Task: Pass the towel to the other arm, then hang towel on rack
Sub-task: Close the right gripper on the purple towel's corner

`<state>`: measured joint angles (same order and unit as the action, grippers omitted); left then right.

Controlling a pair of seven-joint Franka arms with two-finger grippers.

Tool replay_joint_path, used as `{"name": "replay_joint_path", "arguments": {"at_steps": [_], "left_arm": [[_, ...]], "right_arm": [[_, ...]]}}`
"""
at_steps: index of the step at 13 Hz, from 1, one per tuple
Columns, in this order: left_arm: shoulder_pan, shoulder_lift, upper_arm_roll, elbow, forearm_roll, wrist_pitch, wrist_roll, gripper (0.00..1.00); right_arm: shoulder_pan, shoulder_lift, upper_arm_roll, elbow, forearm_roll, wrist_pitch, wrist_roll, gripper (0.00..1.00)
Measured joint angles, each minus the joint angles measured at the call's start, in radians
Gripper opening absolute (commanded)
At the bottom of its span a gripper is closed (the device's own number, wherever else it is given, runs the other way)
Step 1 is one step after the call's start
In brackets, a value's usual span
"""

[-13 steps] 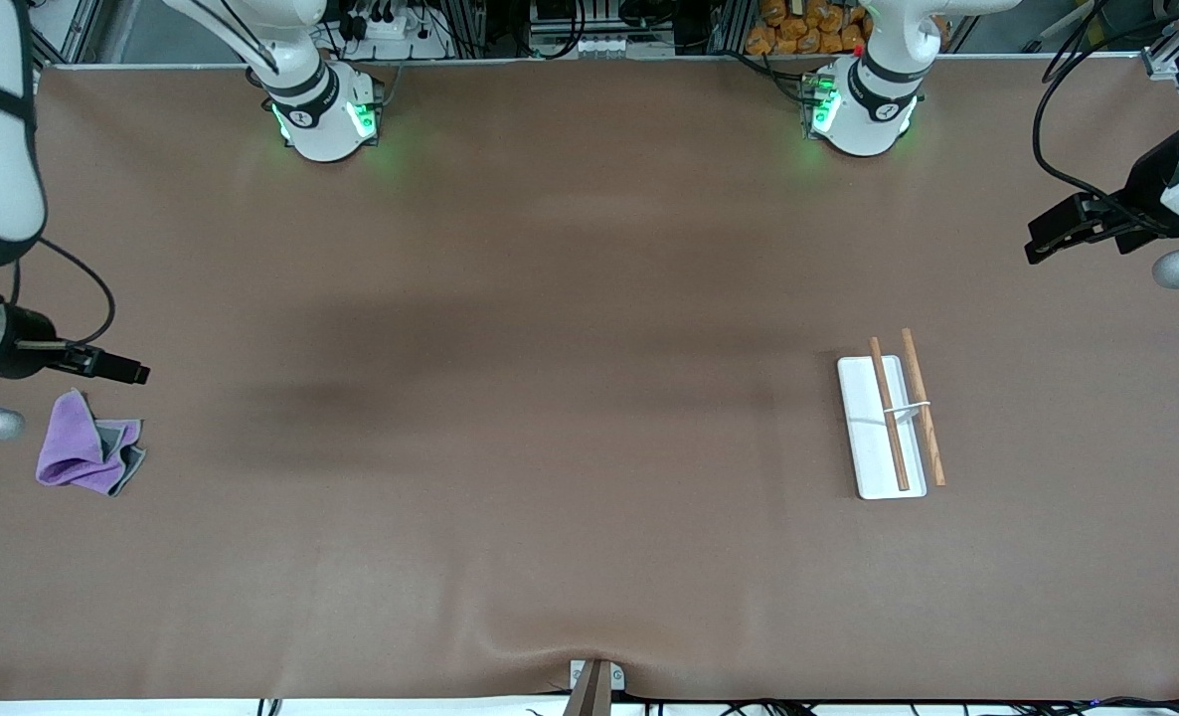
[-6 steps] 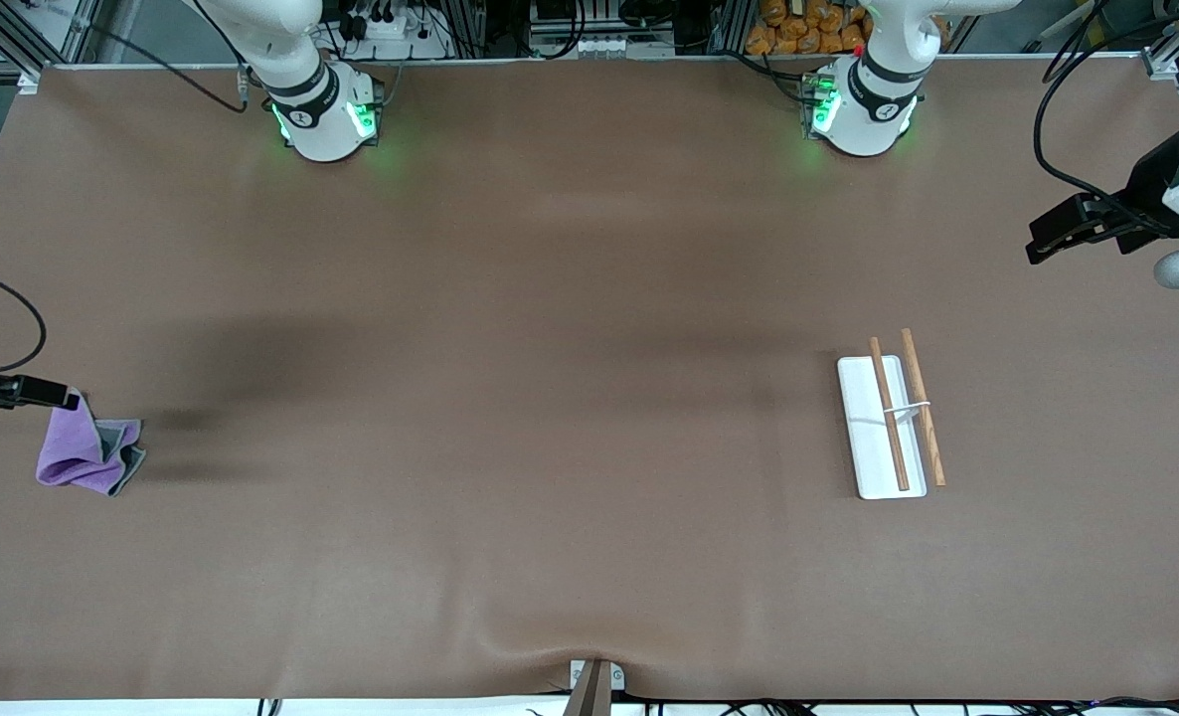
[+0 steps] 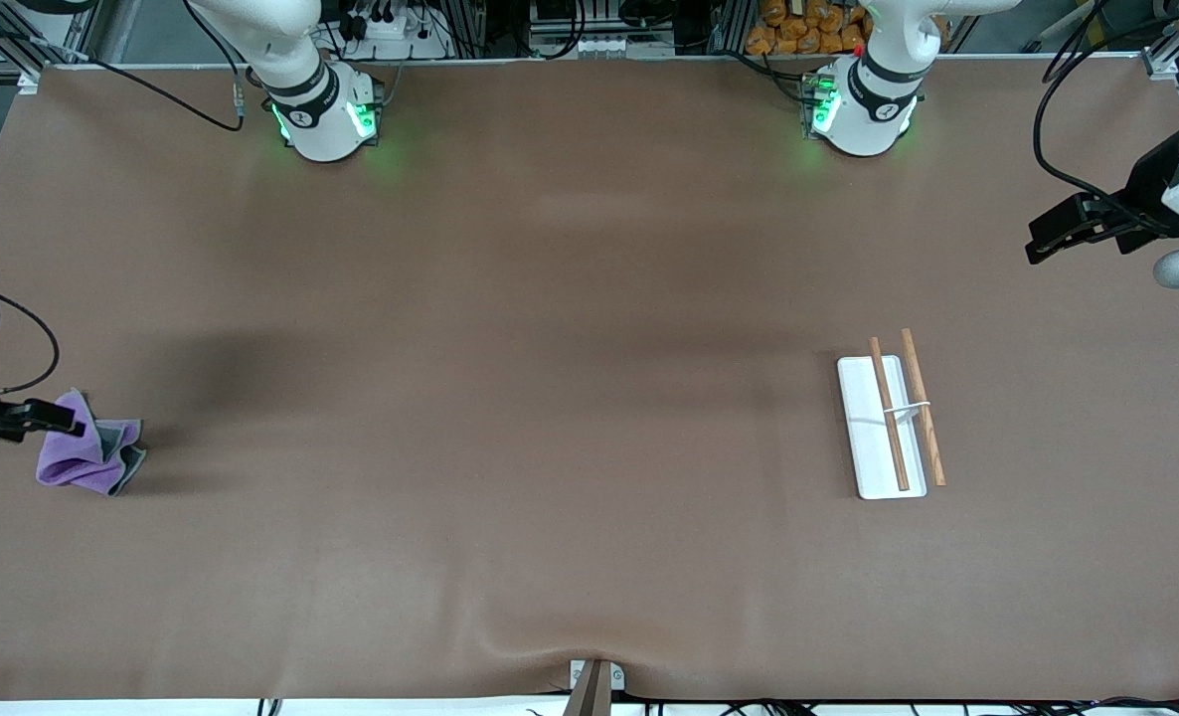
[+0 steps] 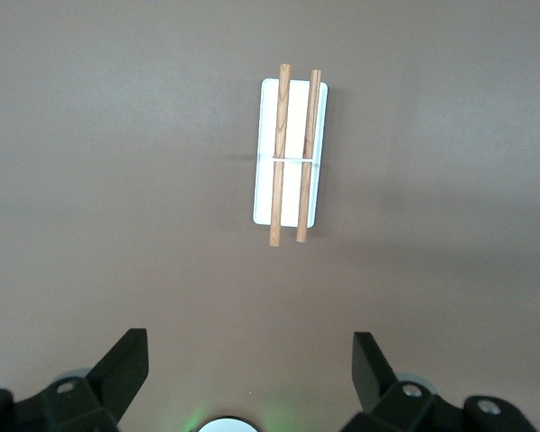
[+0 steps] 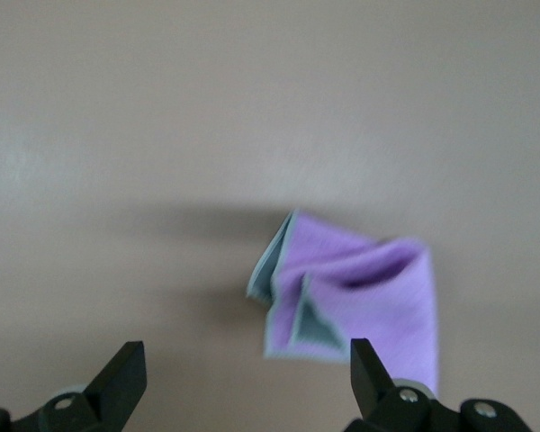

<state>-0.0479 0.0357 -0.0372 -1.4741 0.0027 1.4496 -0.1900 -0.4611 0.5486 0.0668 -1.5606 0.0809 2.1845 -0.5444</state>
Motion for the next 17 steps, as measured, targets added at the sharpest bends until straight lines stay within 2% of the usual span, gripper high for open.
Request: {"name": "replay_joint_path", "arguments": {"at_steps": [3,12,17], "left_arm": [[0.000,0.000,0.000,0.000,0.000,0.000,0.000,1.00],[0.000,0.000,0.000,0.000,0.000,0.000,0.000,1.00],[0.000,0.000,0.000,0.000,0.000,0.000,0.000,1.00]], "right_arm": [[-0.021,0.004,0.000,0.000,0.048,0.159,-0.129,1.00],[-0.079,0.060,-0.003,-0.077,0.054,0.276,-0.315,1.00],[-0.095,0.152,-0.003,-0.085,0.056,0.408,-0.332,0.96]]}}
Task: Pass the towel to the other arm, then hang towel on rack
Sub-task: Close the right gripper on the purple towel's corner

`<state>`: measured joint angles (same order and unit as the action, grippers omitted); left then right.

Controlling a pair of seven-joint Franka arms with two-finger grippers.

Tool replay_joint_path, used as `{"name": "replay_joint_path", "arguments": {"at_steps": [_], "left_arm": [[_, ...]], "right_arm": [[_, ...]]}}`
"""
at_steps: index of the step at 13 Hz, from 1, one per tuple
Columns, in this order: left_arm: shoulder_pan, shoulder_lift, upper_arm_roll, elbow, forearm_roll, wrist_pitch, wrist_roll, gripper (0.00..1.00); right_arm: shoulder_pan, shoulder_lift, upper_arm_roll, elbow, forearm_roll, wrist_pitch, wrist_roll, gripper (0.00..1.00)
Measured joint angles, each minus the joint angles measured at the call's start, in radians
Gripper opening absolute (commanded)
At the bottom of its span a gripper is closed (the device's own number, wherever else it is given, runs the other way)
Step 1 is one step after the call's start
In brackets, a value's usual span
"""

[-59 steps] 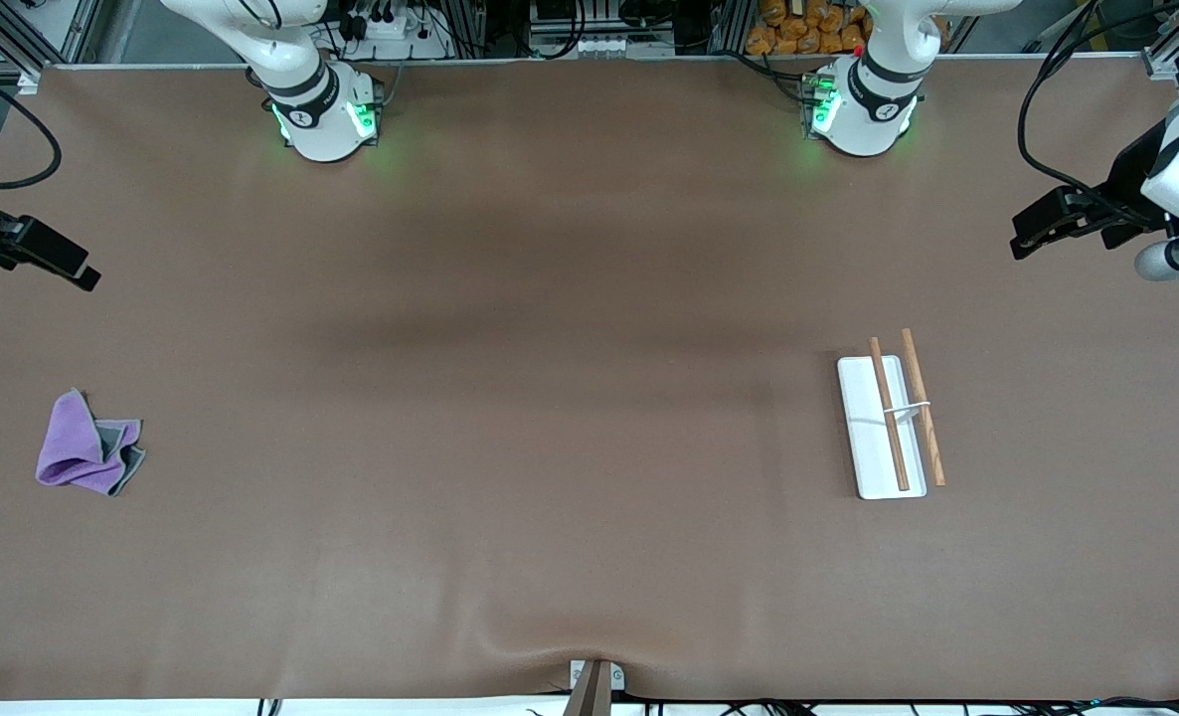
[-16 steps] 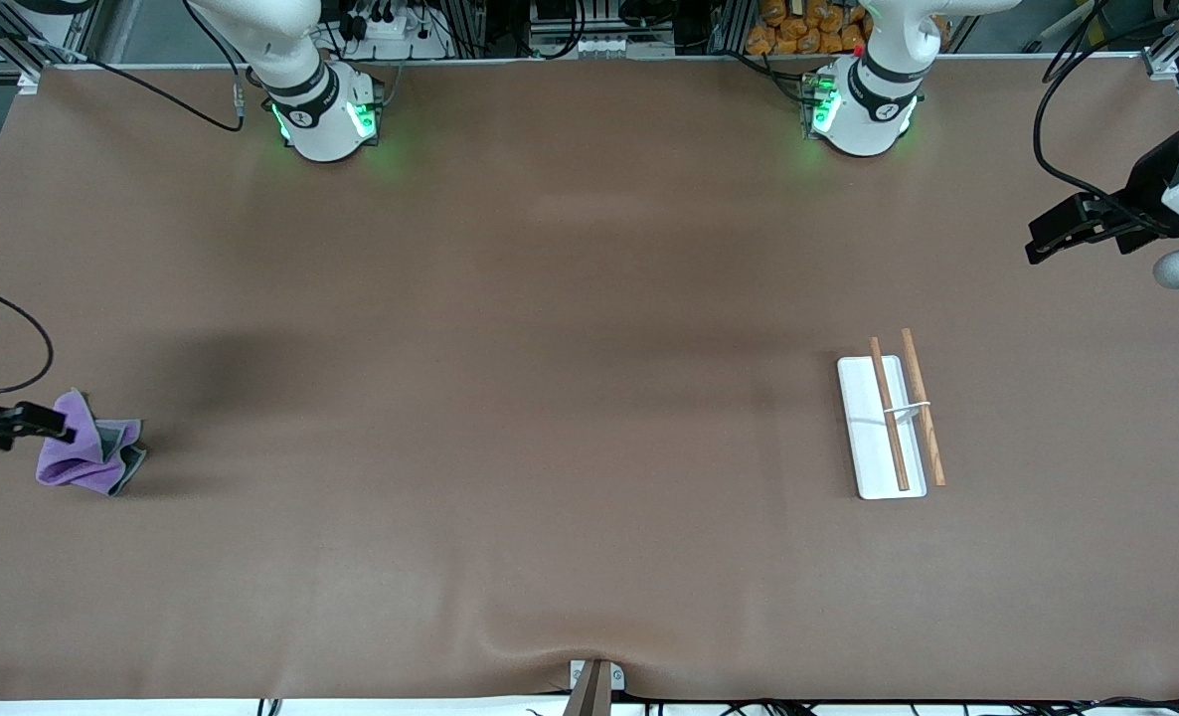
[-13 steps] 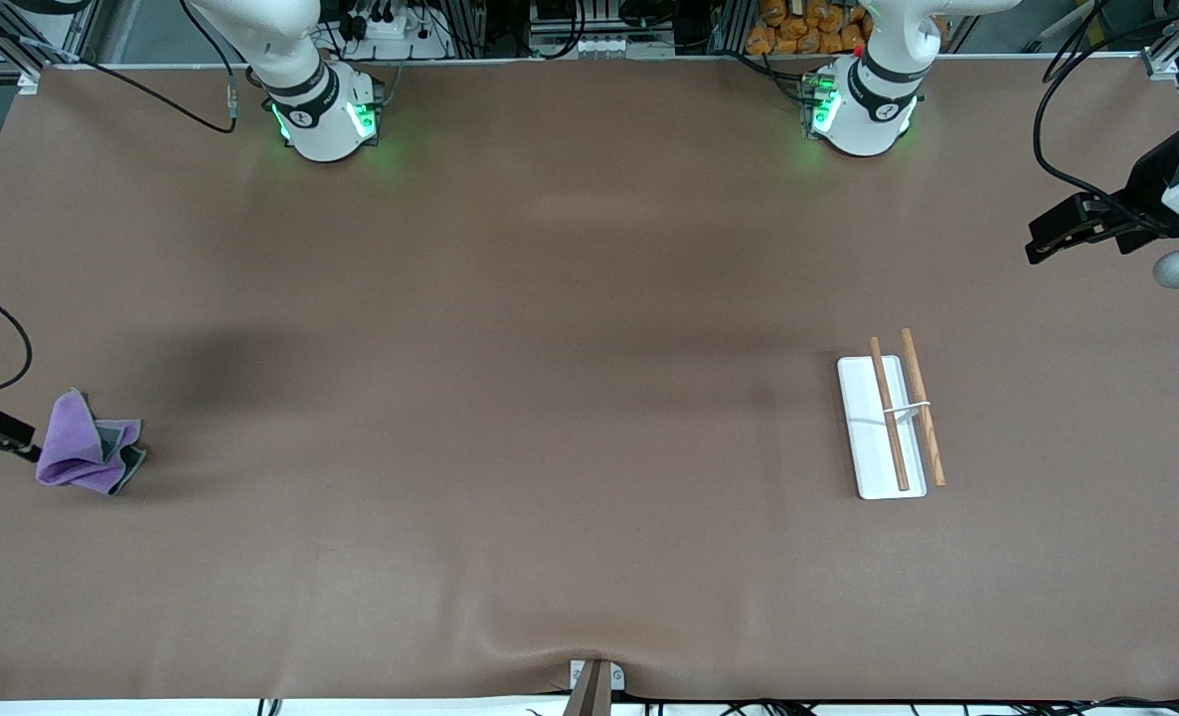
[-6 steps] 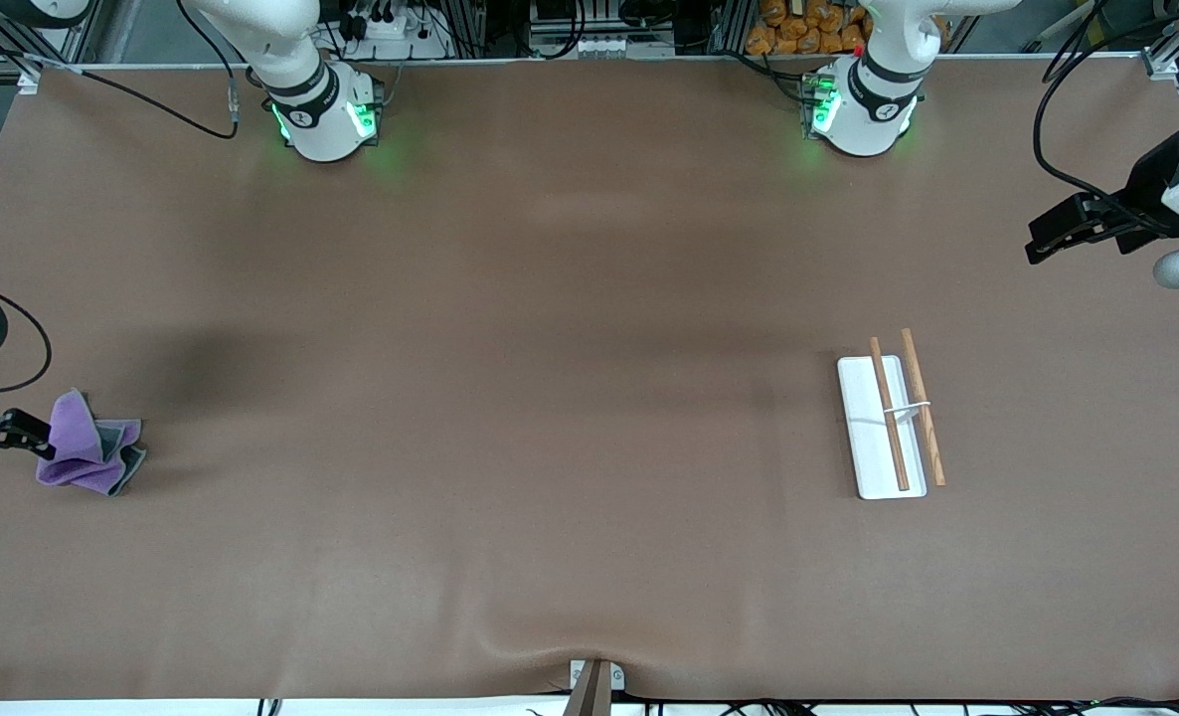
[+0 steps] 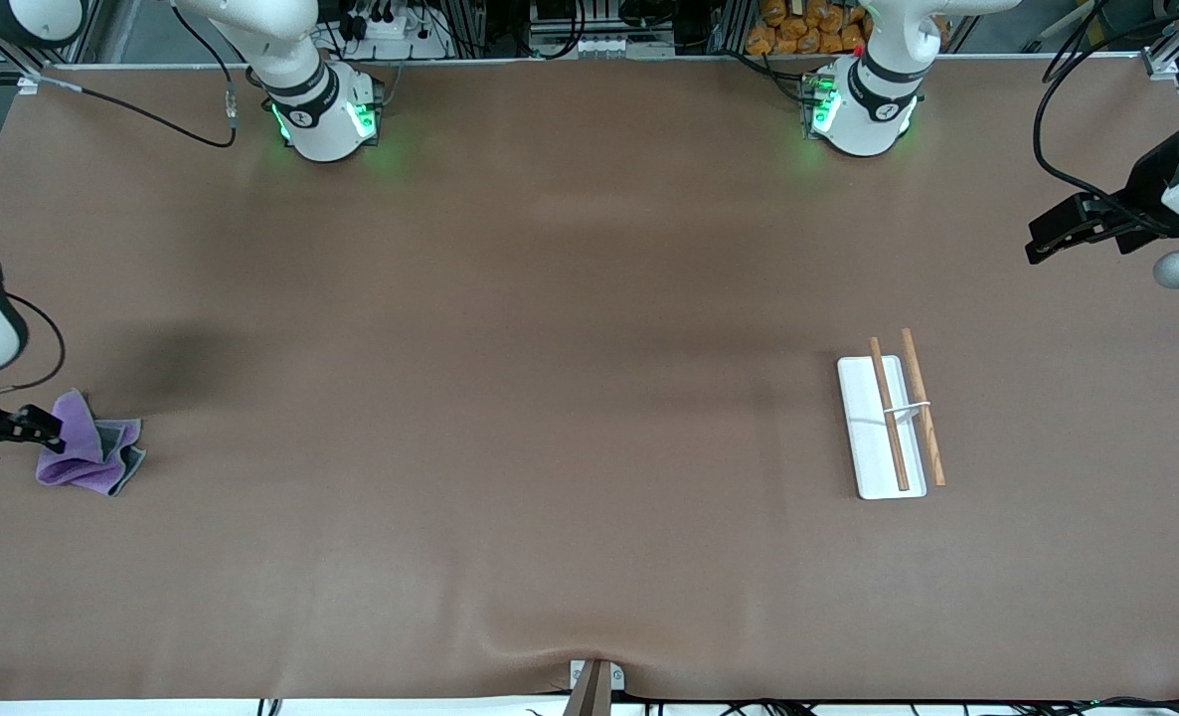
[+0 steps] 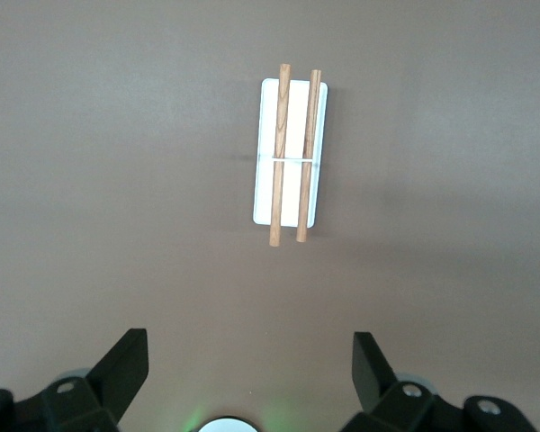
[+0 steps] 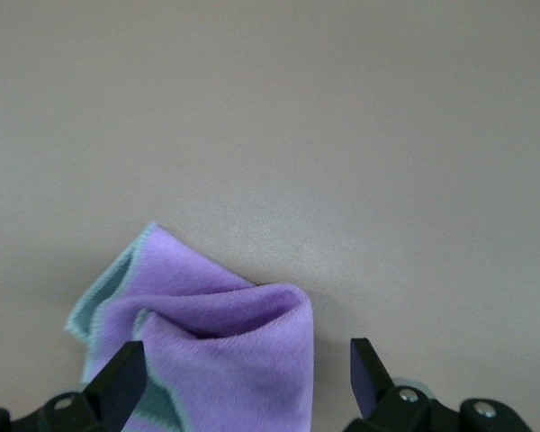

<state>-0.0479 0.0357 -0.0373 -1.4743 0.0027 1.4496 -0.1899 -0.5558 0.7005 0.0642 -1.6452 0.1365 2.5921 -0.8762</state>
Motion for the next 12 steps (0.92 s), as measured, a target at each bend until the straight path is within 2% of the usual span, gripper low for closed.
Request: {"name": "replay_joint_path", "arguments": {"at_steps": [1,2,3,4,5,12], "left_arm": [[0.000,0.000,0.000,0.000,0.000,0.000,0.000,1.00],[0.000,0.000,0.000,0.000,0.000,0.000,0.000,1.00],[0.000,0.000,0.000,0.000,0.000,0.000,0.000,1.00],[0.000,0.000,0.000,0.000,0.000,0.000,0.000,1.00],[0.000,0.000,0.000,0.000,0.000,0.000,0.001,1.00],[0.000,0.000,0.000,0.000,0.000,0.000,0.004,1.00]], "right_arm": [[0.000,0.024,0.001,0.000,0.006,0.031,0.002,0.95],[0.000,0.044,0.002,0.000,0.020,0.052,0.002,0.68],[0.000,0.059,0.002,0.000,0.033,0.060,0.002,0.48],[0.000,0.066,0.002,0.001,0.040,0.061,0.002,0.20],[0.000,0.068,0.002,0.001,0.043,0.061,0.002,0.00],[0.003,0.067,0.011,0.031,0.044,0.013,0.003,0.00]]}}
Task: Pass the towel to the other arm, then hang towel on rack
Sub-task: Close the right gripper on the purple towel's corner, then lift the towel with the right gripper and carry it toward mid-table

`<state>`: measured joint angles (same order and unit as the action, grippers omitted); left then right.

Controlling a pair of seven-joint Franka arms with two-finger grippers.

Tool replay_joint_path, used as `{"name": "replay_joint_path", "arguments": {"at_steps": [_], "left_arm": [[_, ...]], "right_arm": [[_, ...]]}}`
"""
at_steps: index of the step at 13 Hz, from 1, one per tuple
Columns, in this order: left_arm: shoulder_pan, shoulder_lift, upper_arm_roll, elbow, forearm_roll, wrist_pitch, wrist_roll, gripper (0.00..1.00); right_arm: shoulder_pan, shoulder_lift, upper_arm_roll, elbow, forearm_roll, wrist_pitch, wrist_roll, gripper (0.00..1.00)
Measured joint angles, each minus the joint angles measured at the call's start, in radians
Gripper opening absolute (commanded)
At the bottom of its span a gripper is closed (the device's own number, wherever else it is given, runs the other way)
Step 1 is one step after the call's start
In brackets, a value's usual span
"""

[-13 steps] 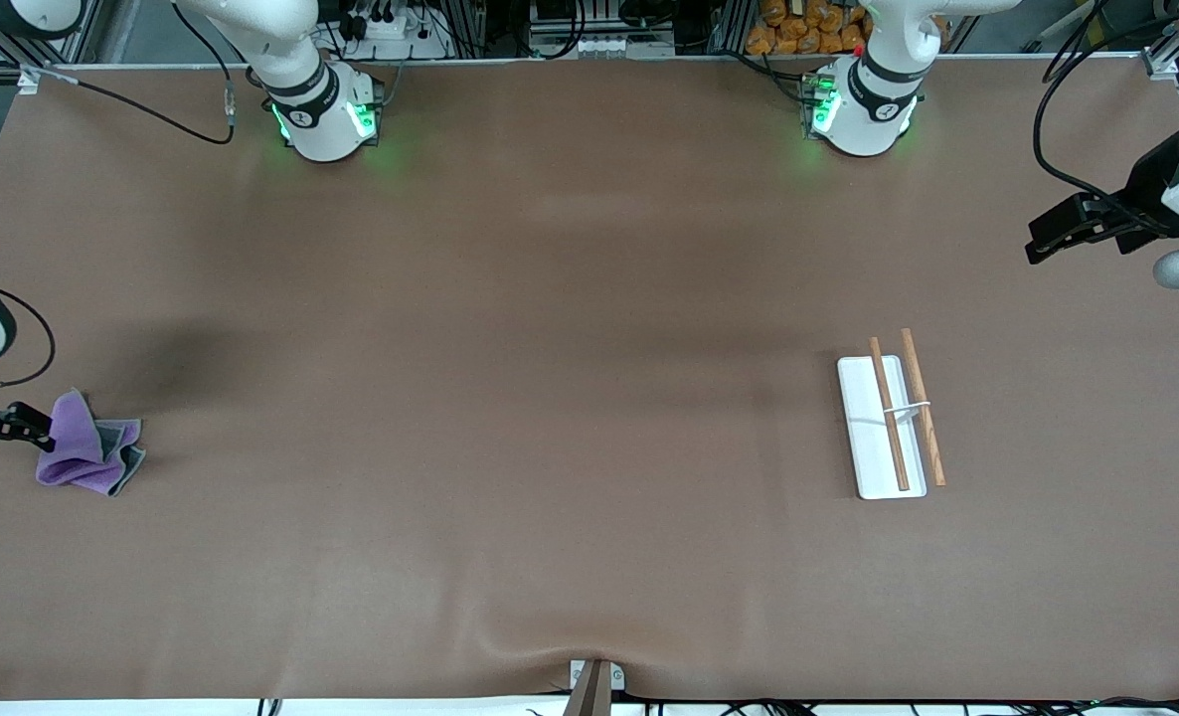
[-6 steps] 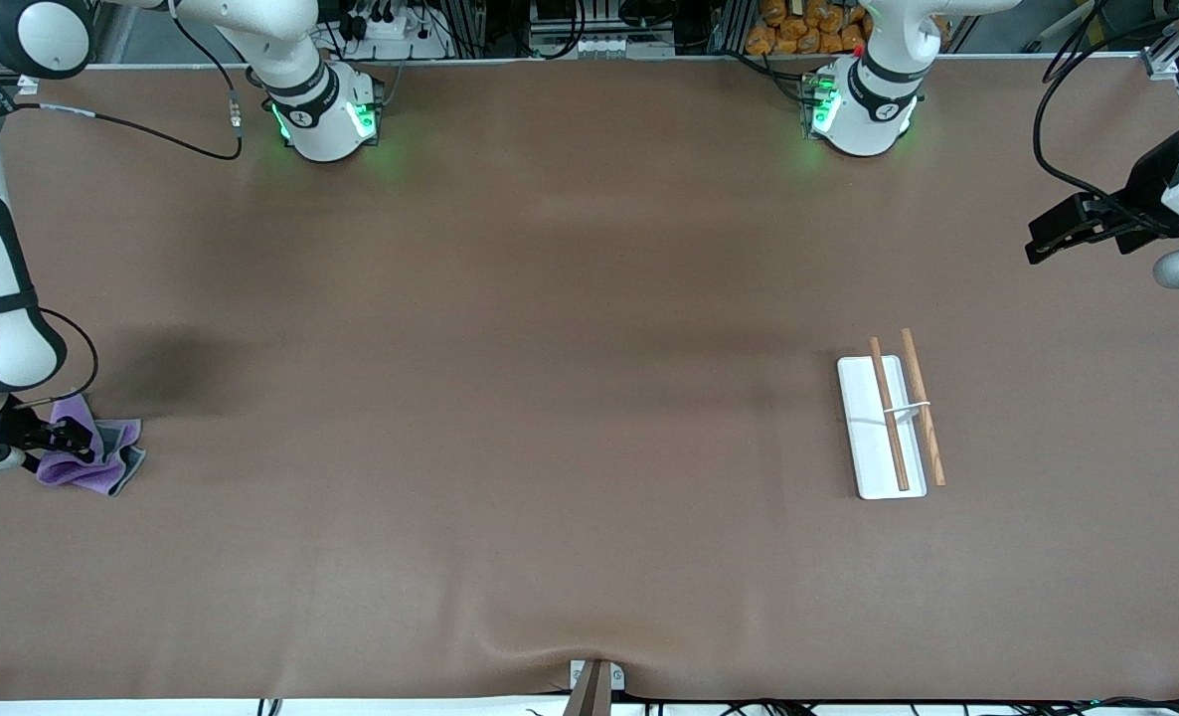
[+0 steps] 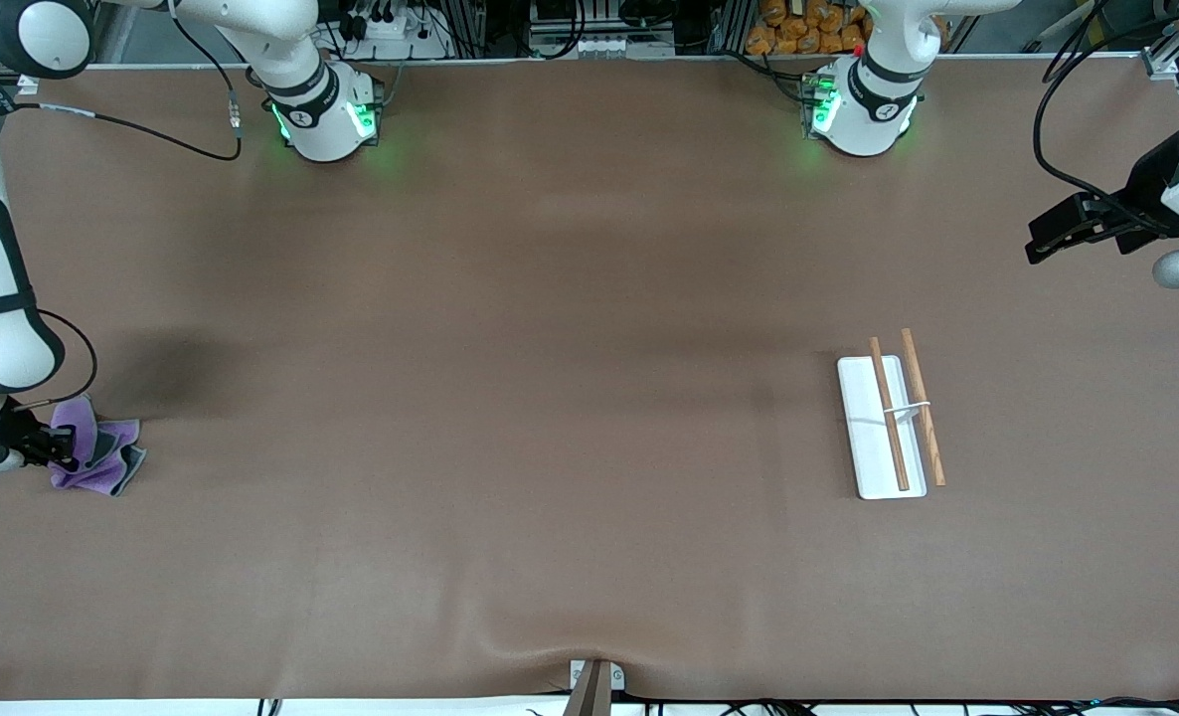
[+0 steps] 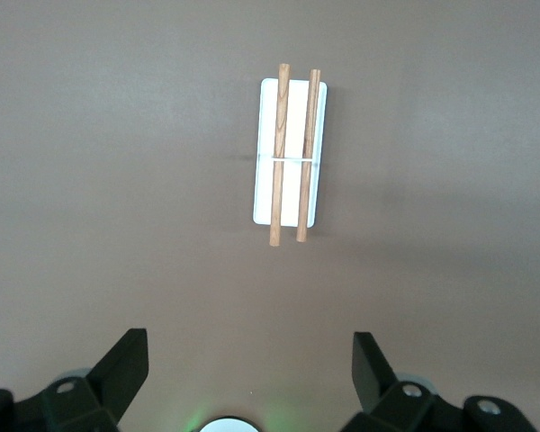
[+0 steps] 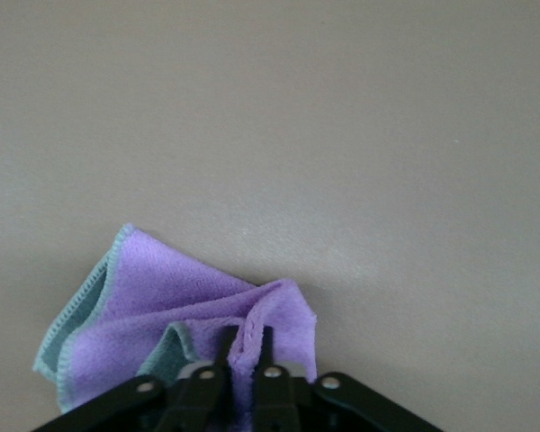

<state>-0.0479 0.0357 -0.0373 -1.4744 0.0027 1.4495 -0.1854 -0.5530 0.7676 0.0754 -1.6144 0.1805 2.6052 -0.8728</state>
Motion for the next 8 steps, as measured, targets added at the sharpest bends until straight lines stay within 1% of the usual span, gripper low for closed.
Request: {"name": "replay_joint_path", "arguments": {"at_steps": [1,4,8], "left_arm": [[0.000,0.000,0.000,0.000,0.000,0.000,0.000,1.00],[0.000,0.000,0.000,0.000,0.000,0.000,0.001,1.00],[0.000,0.000,0.000,0.000,0.000,0.000,0.001,1.00]], "right_arm": [[0.001,-0.001,0.001,0.026,0.000,-0.049,0.000,0.00],[0.003,-0.008,0.005,0.127,0.001,-0.251,0.017,0.00],[0.005,-0.024,0.007,0.212,0.001,-0.499,0.125,0.00]]}}
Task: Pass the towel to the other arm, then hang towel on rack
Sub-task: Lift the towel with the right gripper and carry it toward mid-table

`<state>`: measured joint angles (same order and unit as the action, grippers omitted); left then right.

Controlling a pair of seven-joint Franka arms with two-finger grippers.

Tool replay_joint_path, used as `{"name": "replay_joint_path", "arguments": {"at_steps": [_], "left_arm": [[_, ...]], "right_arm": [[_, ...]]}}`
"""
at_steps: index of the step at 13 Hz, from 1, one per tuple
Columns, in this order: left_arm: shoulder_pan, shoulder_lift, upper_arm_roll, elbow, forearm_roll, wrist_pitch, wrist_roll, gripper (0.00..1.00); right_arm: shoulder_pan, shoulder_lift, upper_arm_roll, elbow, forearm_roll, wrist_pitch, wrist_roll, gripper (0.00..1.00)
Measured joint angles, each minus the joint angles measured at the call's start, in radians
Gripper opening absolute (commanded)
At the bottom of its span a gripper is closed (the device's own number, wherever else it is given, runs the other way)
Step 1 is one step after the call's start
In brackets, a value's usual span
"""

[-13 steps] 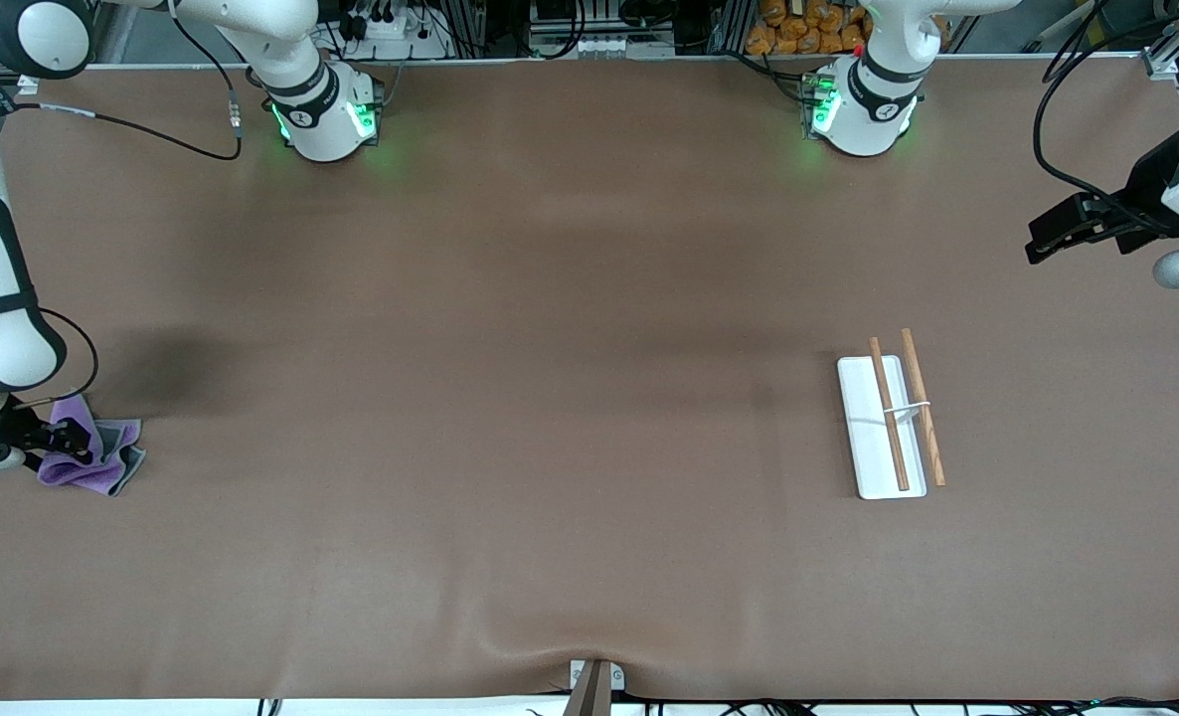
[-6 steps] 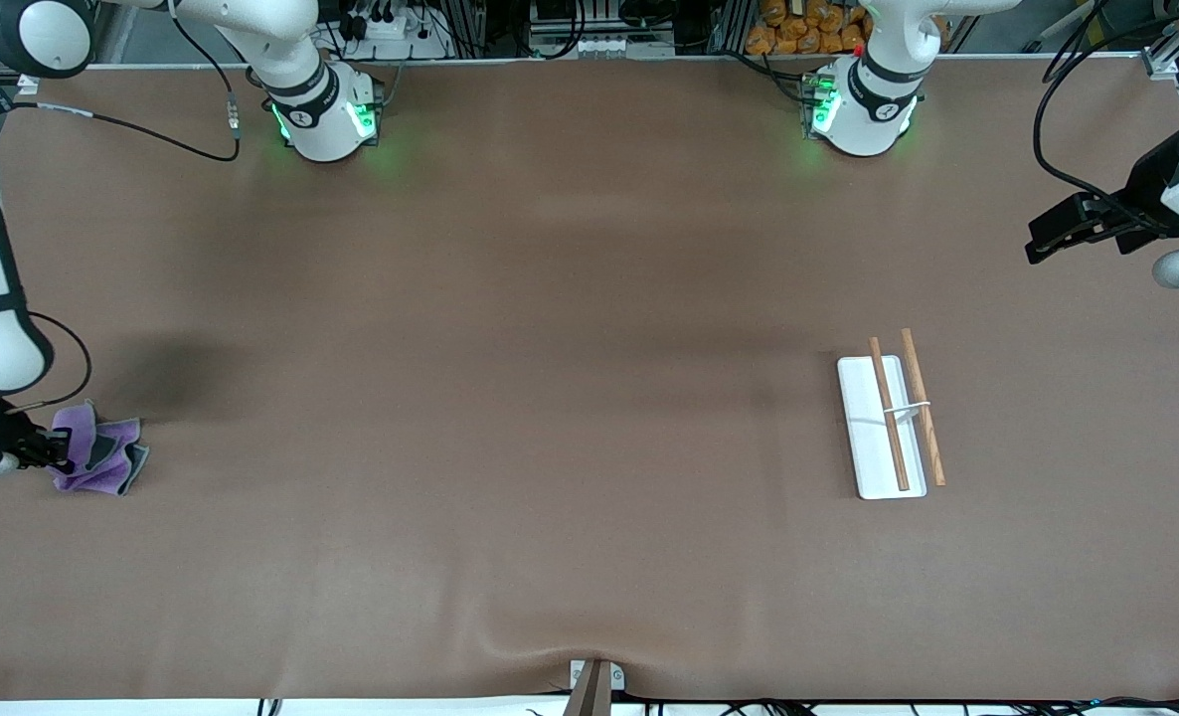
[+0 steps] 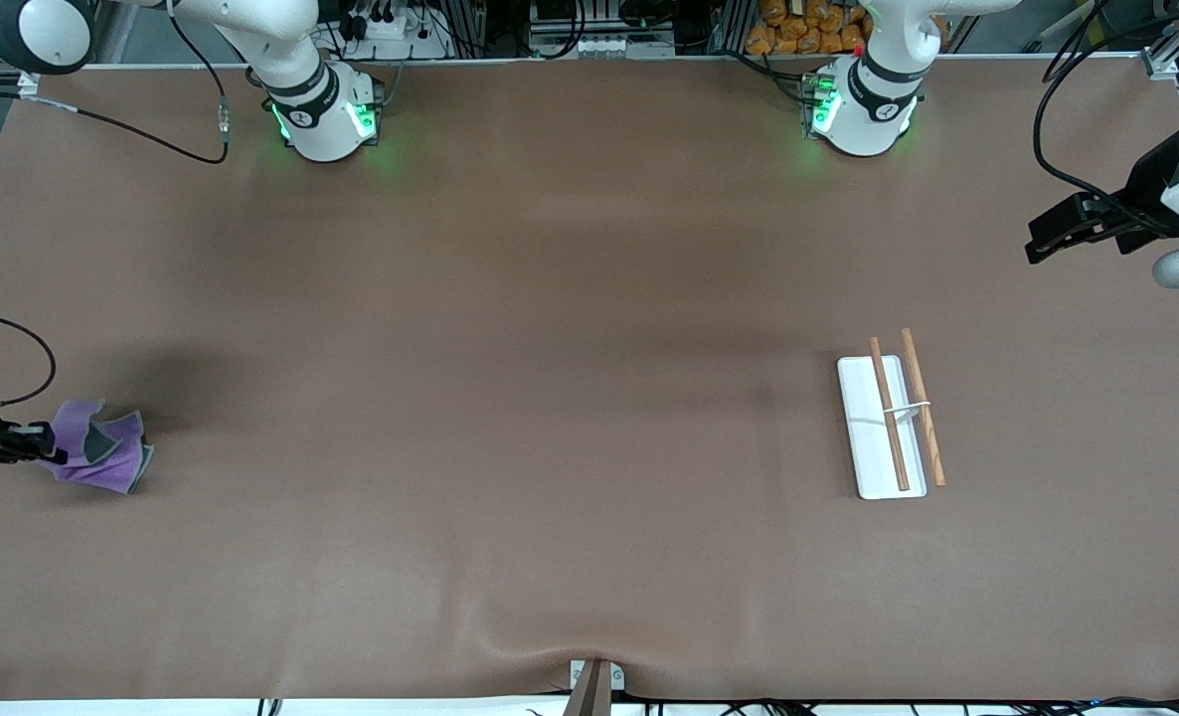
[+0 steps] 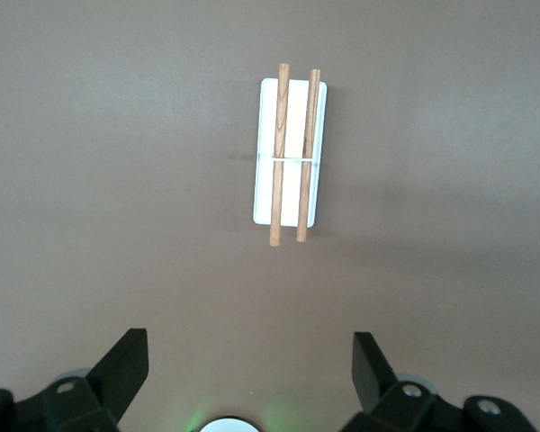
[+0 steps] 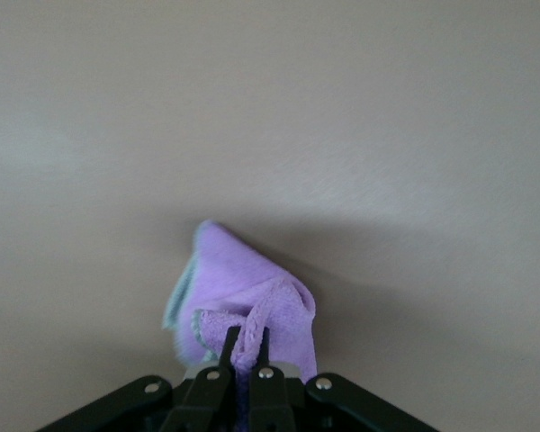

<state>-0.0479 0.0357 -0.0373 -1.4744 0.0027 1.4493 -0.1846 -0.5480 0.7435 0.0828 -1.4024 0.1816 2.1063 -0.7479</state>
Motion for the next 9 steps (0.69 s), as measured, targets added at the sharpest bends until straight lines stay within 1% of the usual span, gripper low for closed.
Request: {"name": "replay_joint_path", "arguments": {"at_steps": [2,6,9], "left_arm": [[0.000,0.000,0.000,0.000,0.000,0.000,0.000,1.00],[0.000,0.000,0.000,0.000,0.000,0.000,0.000,1.00],[0.000,0.000,0.000,0.000,0.000,0.000,0.000,1.00]], "right_arm": [[0.007,-0.040,0.002,0.023,0.000,-0.169,0.121,0.00],[0.050,-0.171,0.005,0.031,0.001,-0.504,0.331,0.00],[0.132,-0.287,0.010,0.034,0.006,-0.682,0.481,0.00]]}}
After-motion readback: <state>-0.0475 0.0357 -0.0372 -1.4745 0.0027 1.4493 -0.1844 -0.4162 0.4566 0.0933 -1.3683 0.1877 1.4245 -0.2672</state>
